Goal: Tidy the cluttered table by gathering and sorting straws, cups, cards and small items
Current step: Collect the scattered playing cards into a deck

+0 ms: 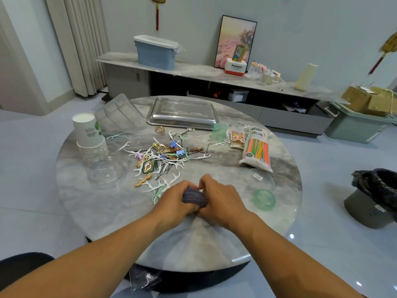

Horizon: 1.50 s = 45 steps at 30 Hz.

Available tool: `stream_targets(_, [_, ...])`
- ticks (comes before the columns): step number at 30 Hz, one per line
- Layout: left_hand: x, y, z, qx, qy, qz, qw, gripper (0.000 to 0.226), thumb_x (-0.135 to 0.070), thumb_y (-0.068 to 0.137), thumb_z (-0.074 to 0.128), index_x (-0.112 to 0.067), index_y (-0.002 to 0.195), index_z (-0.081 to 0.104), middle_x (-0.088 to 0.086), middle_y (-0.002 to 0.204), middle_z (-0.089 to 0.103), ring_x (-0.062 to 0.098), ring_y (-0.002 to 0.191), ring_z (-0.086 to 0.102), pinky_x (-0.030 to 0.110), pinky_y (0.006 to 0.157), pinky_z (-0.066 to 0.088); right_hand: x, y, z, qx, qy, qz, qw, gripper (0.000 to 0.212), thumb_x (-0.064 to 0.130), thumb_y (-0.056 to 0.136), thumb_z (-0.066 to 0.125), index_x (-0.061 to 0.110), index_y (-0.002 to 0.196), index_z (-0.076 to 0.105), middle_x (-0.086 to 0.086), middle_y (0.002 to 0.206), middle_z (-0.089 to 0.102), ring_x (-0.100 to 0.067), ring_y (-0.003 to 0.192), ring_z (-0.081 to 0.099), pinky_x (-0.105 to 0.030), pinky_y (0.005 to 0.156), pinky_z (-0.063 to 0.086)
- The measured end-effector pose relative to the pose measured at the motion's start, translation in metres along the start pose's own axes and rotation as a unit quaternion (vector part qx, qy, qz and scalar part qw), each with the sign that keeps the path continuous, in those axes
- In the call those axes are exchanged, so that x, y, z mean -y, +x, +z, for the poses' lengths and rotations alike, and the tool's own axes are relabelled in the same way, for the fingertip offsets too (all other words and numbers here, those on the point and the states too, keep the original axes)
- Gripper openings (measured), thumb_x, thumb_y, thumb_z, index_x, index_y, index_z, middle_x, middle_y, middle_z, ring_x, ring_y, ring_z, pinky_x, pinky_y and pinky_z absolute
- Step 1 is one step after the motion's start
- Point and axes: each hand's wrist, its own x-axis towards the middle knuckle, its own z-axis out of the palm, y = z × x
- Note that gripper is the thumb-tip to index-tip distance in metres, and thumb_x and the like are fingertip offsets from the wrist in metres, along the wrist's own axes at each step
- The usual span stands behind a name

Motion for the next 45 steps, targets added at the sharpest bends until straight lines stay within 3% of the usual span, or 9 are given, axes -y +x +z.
stream_targets(5, [0.011, -0.006, 0.001, -0.023, -0.020, 0.010, 0.999, 0.028, -0.004, 0.081, 0.081, -0.021, 0.098, 0.066, 0.000, 0.090, 0.072, 0.021, 0.087, 0.068, 0.031, 0.075, 0.055, -0.018, -0.016, -0.006, 0.042, 0.166, 0.122, 0.978, 0.106, 0.027, 0.067, 0.081, 0.038, 0.155, 0.022, -0.007, 0.145, 0.041, -0.026, 0.126, 0.050, -0.042, 0.098, 0.050])
stream_targets(10, [0.007, -0.018, 0.009, 0.026, -0.048, 0.005, 0.998, 0.075, -0.009, 0.077, 0.084, -0.035, 0.134, 0.042, -0.008, 0.116, 0.055, 0.005, 0.091, 0.066, 0.006, 0.069, 0.047, 0.013, -0.032, 0.005, 0.059, 0.384, 0.074, 0.918, 0.100, 0.011, 0.082, 0.064, 0.043, 0.159, 0.010, 0.005, 0.161, 0.017, -0.016, 0.142, 0.034, -0.027, 0.104, 0.040])
stream_targets(13, [0.008, -0.017, 0.007, -0.024, -0.025, 0.010, 0.999, 0.044, -0.009, 0.080, 0.082, -0.029, 0.110, 0.056, -0.006, 0.097, 0.065, 0.011, 0.083, 0.064, 0.009, 0.064, 0.043, 0.022, -0.023, -0.001, 0.039, 0.487, 0.119, 0.865, 0.072, 0.009, 0.094, 0.047, 0.034, 0.159, 0.025, 0.004, 0.154, 0.034, -0.019, 0.142, 0.041, -0.032, 0.109, 0.039])
stream_targets(17, [0.007, -0.013, -0.005, -0.042, 0.001, -0.011, 0.999, 0.025, -0.010, 0.082, 0.081, -0.022, 0.093, 0.061, -0.002, 0.086, 0.066, 0.013, 0.079, 0.061, 0.023, 0.066, 0.046, -0.009, -0.011, -0.018, -0.065, 0.321, 0.220, 0.919, 0.035, 0.017, 0.095, 0.059, 0.009, 0.128, 0.067, -0.009, 0.132, 0.065, -0.026, 0.123, 0.059, -0.035, 0.105, 0.046])
stream_targets(20, [0.010, -0.012, -0.013, -0.070, -0.008, -0.048, 0.996, 0.027, -0.012, 0.085, 0.079, -0.021, 0.100, 0.059, -0.001, 0.095, 0.067, 0.016, 0.087, 0.064, 0.030, 0.073, 0.051, -0.019, -0.014, -0.009, 0.063, 0.121, 0.293, 0.946, 0.068, 0.052, 0.074, 0.082, 0.011, 0.124, 0.061, -0.011, 0.132, 0.051, -0.032, 0.123, 0.052, -0.034, 0.094, 0.047])
stream_targets(26, [0.014, -0.014, -0.008, -0.042, 0.051, 0.023, 0.998, 0.091, -0.010, 0.084, 0.079, -0.047, 0.148, 0.027, -0.006, 0.140, 0.040, 0.010, 0.119, 0.048, 0.024, 0.094, 0.039, -0.019, 0.000, -0.001, 0.103, -0.001, 0.293, 0.951, 0.074, 0.044, 0.074, 0.085, 0.015, 0.131, 0.049, -0.012, 0.139, 0.037, -0.032, 0.130, 0.042, -0.037, 0.101, 0.043])
stream_targets(37, [0.027, -0.003, -0.012, -0.092, 0.084, 0.047, 0.991, 0.072, -0.001, 0.093, 0.063, -0.047, 0.141, 0.036, -0.004, 0.137, 0.042, 0.011, 0.111, 0.046, 0.027, 0.090, 0.039, -0.039, 0.004, -0.030, -0.084, 0.209, 0.179, 0.958, 0.018, 0.011, 0.093, 0.065, 0.020, 0.109, 0.068, -0.004, 0.105, 0.071, -0.027, 0.097, 0.065, -0.035, 0.082, 0.052])
stream_targets(41, [0.027, 0.000, -0.008, -0.038, 0.097, 0.053, 0.993, 0.067, -0.002, 0.090, 0.065, -0.043, 0.135, 0.037, -0.005, 0.132, 0.037, 0.015, 0.116, 0.050, 0.024, 0.089, 0.038, -0.031, 0.000, -0.031, -0.021, 0.277, 0.082, 0.957, 0.014, 0.004, 0.093, 0.065, 0.015, 0.098, 0.073, 0.000, 0.091, 0.067, -0.016, 0.084, 0.058, -0.014, 0.068, 0.043])
stream_targets(45, [0.029, -0.003, -0.001, 0.014, 0.110, 0.056, 0.992, 0.094, -0.008, 0.074, 0.075, -0.043, 0.147, 0.027, -0.009, 0.136, 0.030, 0.012, 0.125, 0.044, 0.015, 0.094, 0.038, -0.021, 0.001, -0.008, 0.016, 0.148, 0.025, 0.988, 0.021, 0.003, 0.088, 0.065, 0.012, 0.104, 0.076, -0.009, 0.105, 0.070, -0.023, 0.097, 0.065, -0.027, 0.081, 0.047])
